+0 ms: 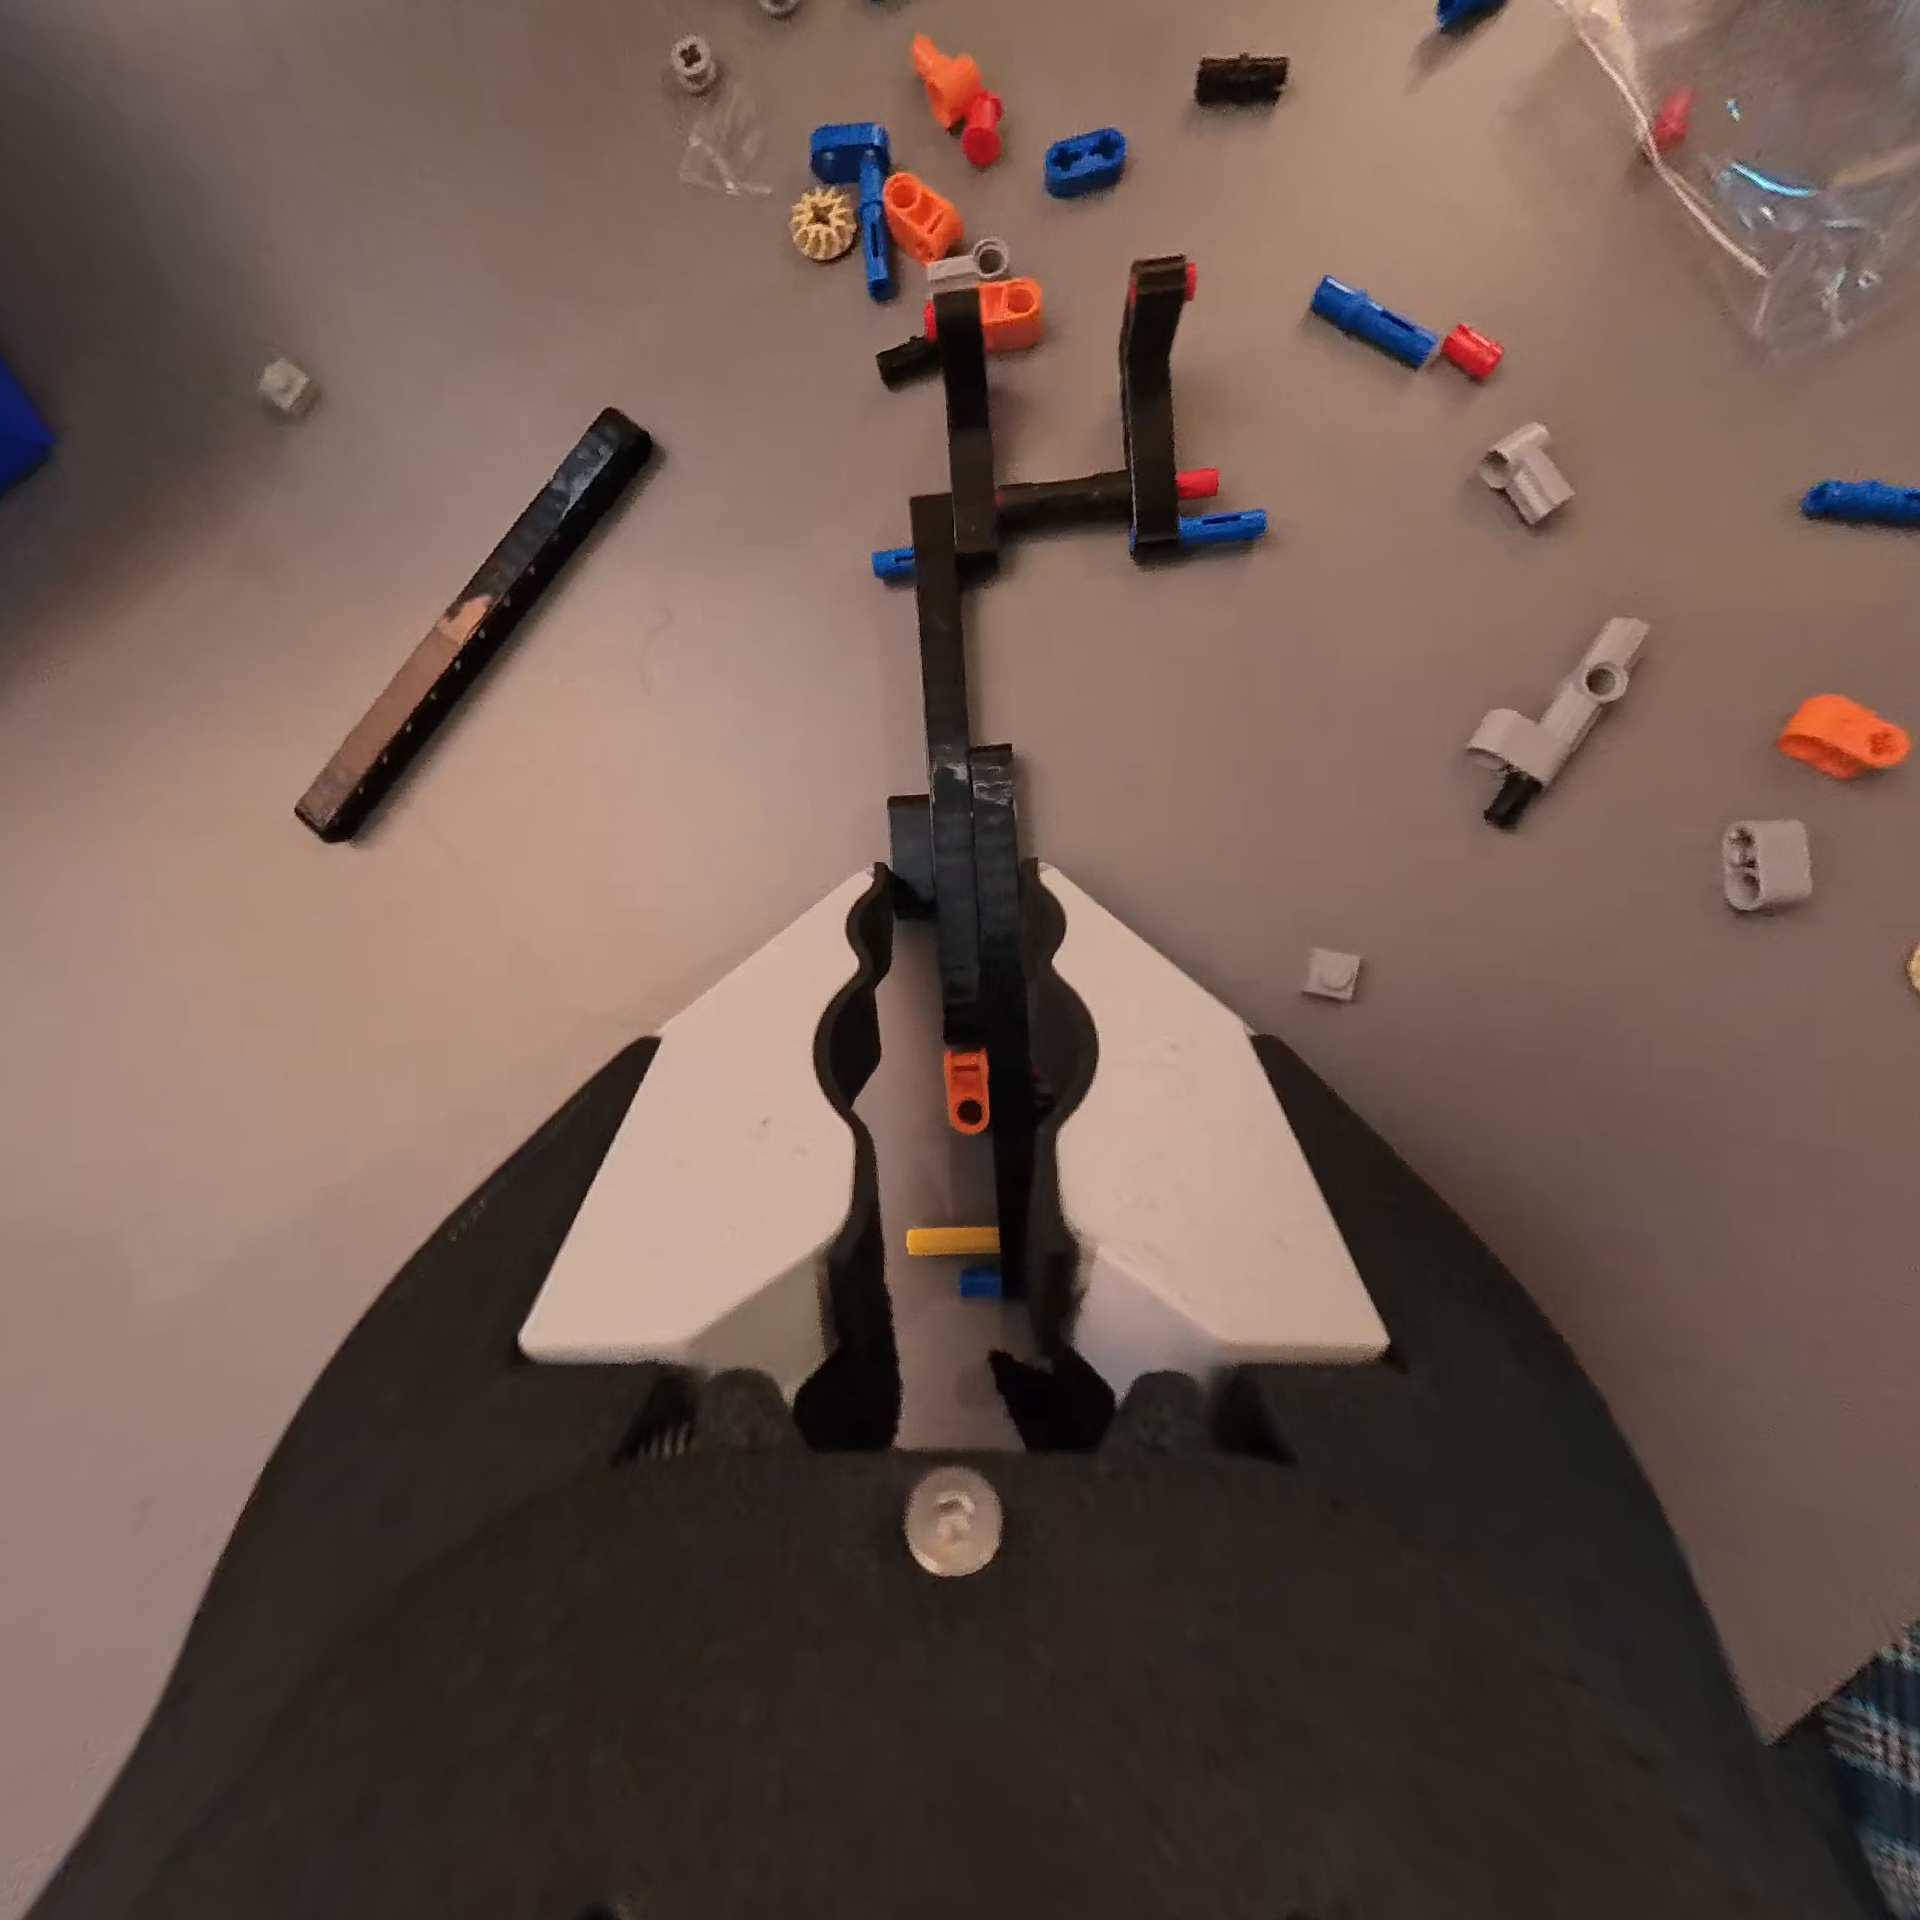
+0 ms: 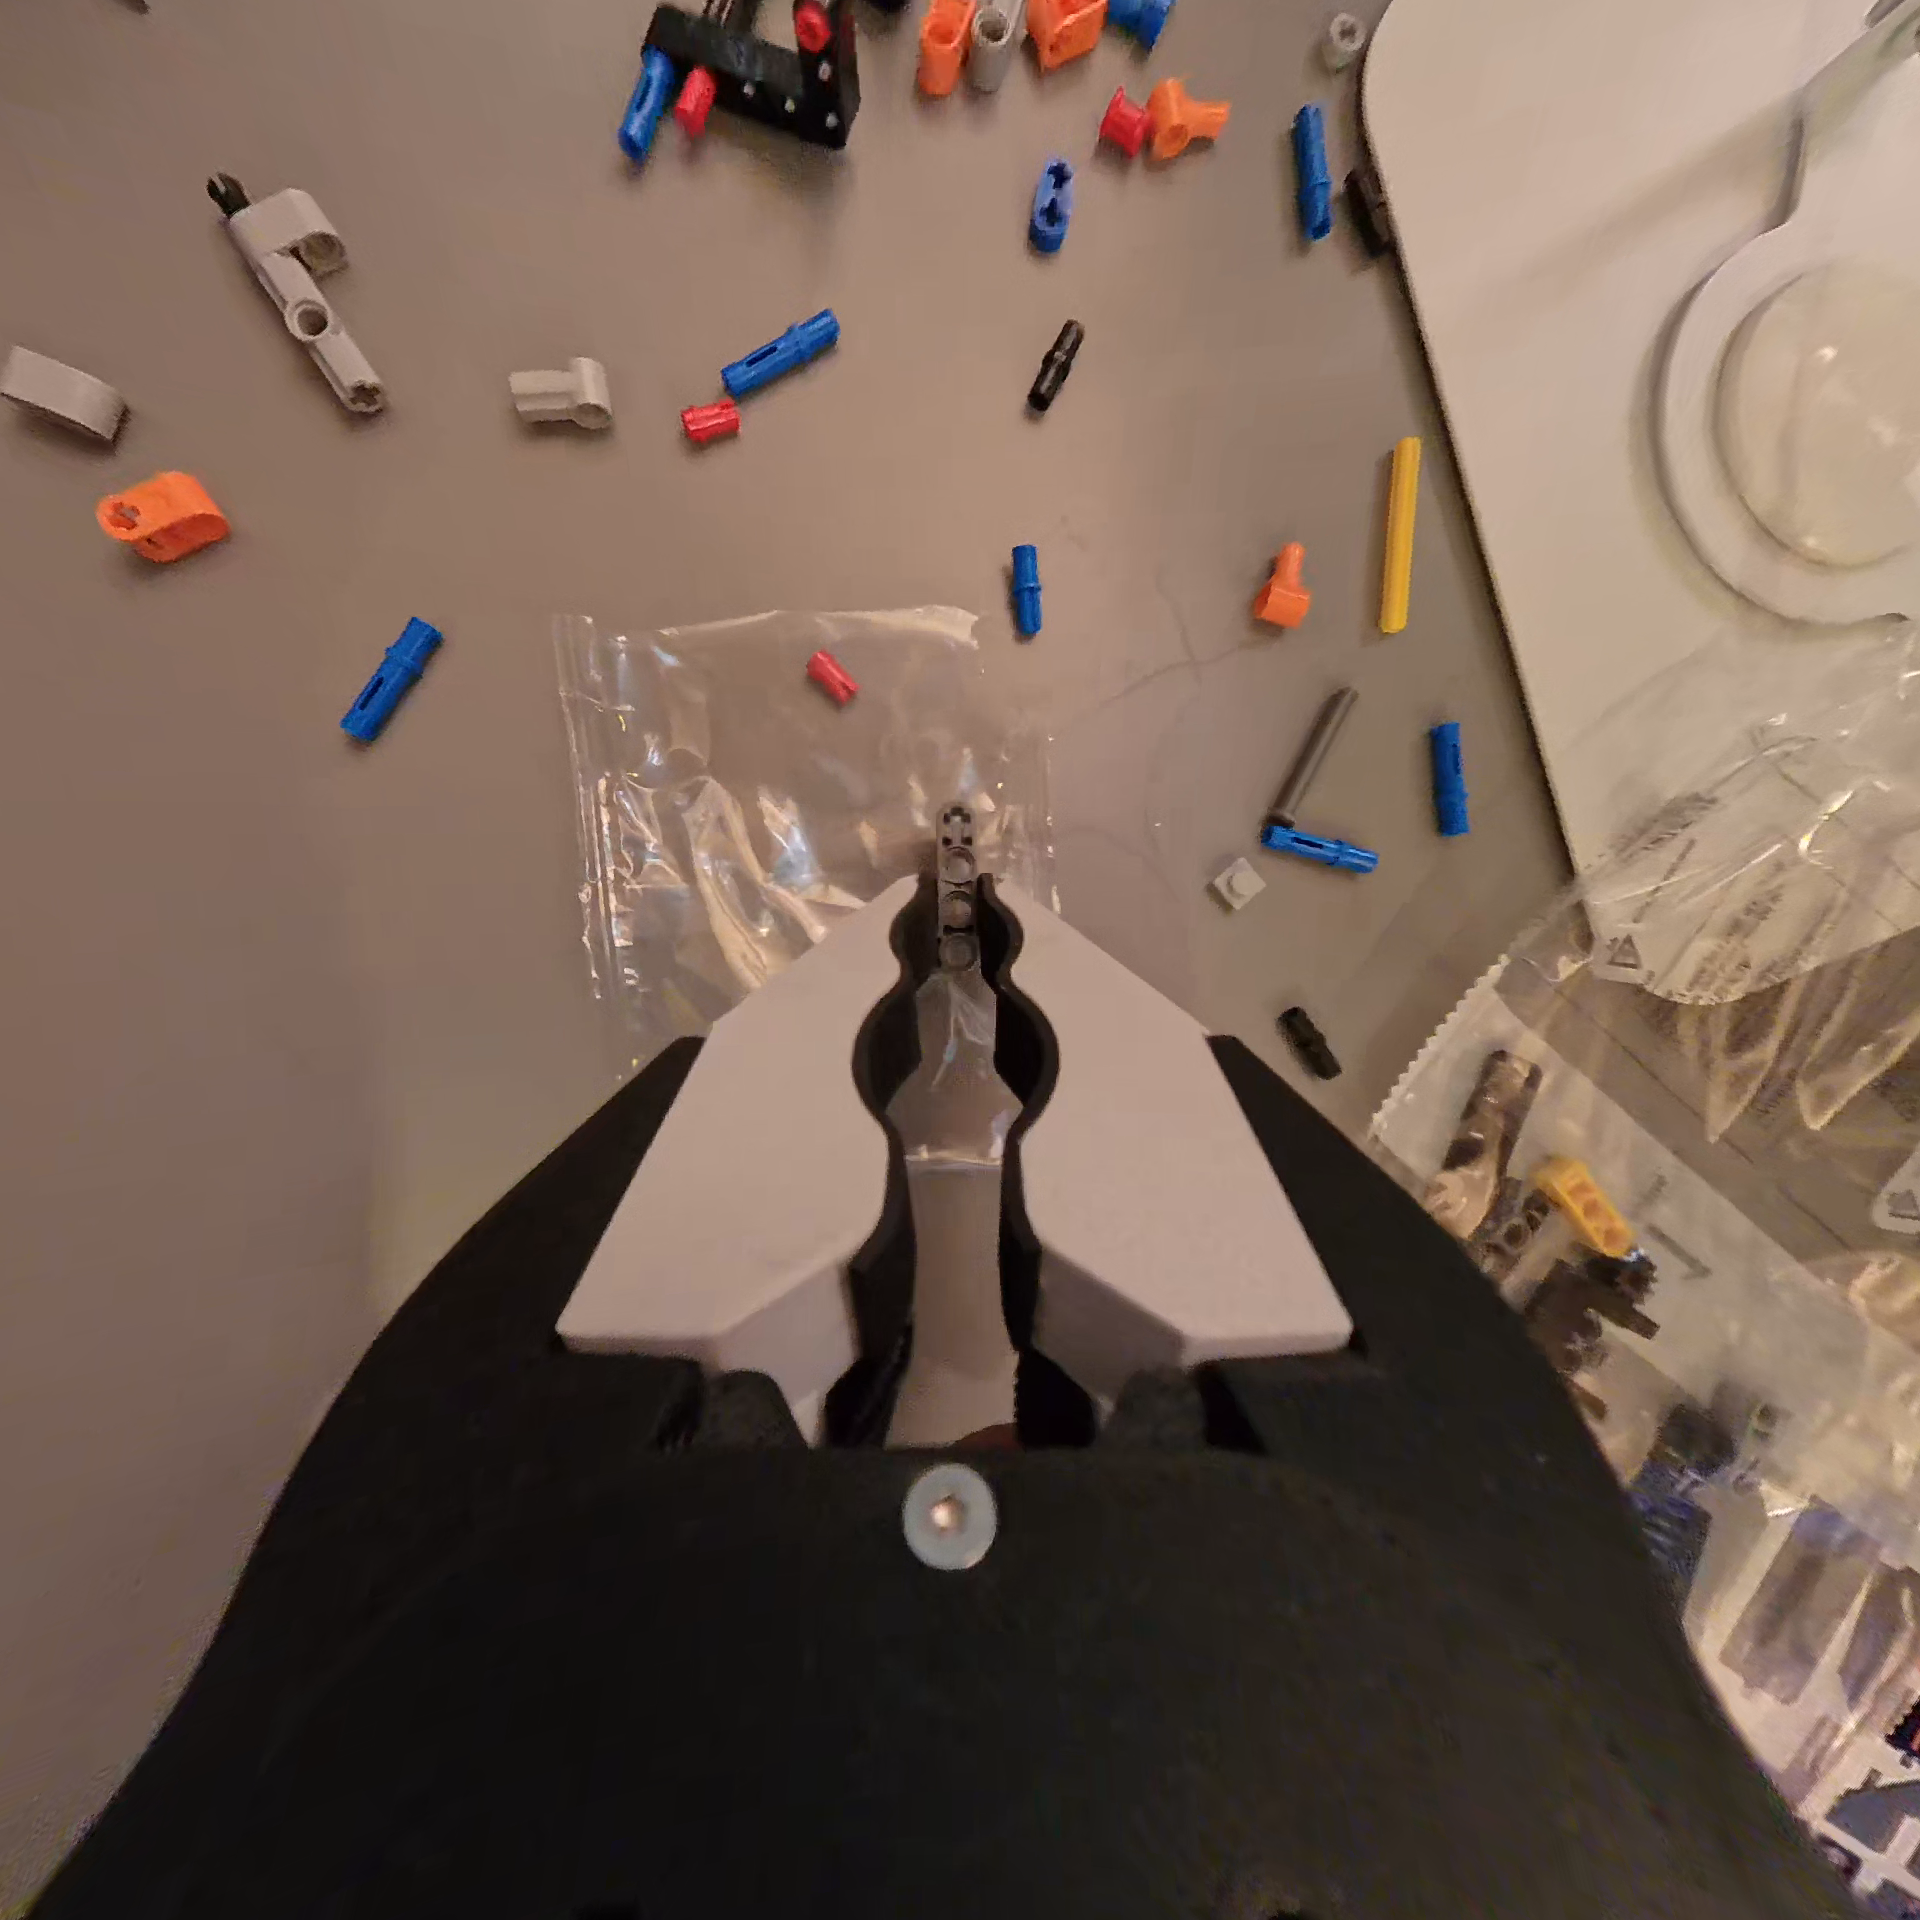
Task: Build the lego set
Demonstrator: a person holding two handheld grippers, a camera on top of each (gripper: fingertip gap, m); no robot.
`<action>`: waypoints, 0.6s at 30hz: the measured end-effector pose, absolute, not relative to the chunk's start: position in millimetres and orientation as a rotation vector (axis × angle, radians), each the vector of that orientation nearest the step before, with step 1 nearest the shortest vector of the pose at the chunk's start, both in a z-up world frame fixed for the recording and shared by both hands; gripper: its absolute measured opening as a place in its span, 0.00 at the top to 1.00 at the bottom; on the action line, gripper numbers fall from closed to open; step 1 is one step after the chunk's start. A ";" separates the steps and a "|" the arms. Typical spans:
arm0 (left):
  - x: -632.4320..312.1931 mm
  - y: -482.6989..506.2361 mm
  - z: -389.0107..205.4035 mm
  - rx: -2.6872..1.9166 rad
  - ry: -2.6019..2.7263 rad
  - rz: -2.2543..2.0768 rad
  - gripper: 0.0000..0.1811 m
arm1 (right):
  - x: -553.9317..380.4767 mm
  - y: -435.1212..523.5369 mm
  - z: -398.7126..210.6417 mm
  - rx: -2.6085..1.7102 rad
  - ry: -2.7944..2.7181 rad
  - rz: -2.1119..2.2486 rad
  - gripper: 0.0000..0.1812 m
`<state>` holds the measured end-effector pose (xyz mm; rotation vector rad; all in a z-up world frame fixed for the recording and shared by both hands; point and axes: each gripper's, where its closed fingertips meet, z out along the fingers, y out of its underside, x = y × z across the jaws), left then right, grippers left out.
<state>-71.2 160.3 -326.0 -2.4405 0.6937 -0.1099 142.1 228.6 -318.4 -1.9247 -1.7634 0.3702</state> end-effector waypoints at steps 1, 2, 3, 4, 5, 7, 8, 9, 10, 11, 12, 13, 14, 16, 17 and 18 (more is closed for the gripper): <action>-69.8 159.7 -325.8 -2.440 0.666 -0.108 0.88 | 140.4 229.0 -314.4 -1.912 -1.749 0.383 0.95; -67.0 158.8 -325.6 -2.440 0.634 -0.128 0.88 | 138.7 228.5 -310.1 -1.900 -1.736 0.394 0.93; -63.8 157.5 -325.3 -2.439 0.612 -0.156 0.88 | 137.2 227.6 -306.1 -1.886 -1.730 0.395 0.91; -62.8 156.1 -325.4 -2.443 0.597 -0.171 0.88 | 135.6 225.3 -302.2 -1.869 -1.730 0.392 0.89; -62.8 154.8 -324.6 -2.444 0.584 -0.180 0.86 | 132.9 221.5 -297.6 -1.847 -1.731 0.394 0.86; -65.6 154.1 -318.3 -2.426 0.560 -0.182 0.83 | 123.7 206.0 -288.0 -1.791 -1.746 0.444 0.84; -66.4 153.9 -313.1 -2.408 0.559 -0.181 0.82 | 118.7 194.8 -285.7 -1.768 -1.770 0.481 0.85; -65.0 153.5 -307.2 -2.386 0.571 -0.185 0.82 | 113.3 182.6 -285.0 -1.746 -1.800 0.518 0.86; -60.5 152.6 -300.0 -2.350 0.598 -0.197 0.82 | 107.7 168.7 -285.4 -1.722 -1.839 0.560 0.87; -52.1 150.3 -292.0 -2.304 0.642 -0.214 0.83 | 102.0 154.6 -286.6 -1.696 -1.881 0.600 0.88; -40.2 145.1 -286.4 -2.266 0.707 -0.244 0.84 | 96.5 143.0 -288.4 -1.674 -1.913 0.627 0.89; -27.0 137.4 -284.9 -2.253 0.774 -0.279 0.85 | 91.2 132.7 -290.7 -1.660 -1.938 0.652 0.89; -11.6 128.4 -284.8 -2.243 0.842 -0.328 0.85 | 86.4 123.7 -293.5 -1.653 -1.958 0.679 0.90; 14.1 113.4 -286.8 -2.220 0.937 -0.378 0.86 | 80.3 112.6 -300.1 -1.650 -1.984 0.708 0.91; 23.0 107.5 -290.3 -2.228 0.968 -0.386 0.87 | 78.9 110.2 -303.1 -1.655 -1.991 0.713 0.91; 32.2 102.2 -293.2 -2.231 0.990 -0.403 0.86 | 78.1 108.8 -304.7 -1.660 -1.990 0.719 0.91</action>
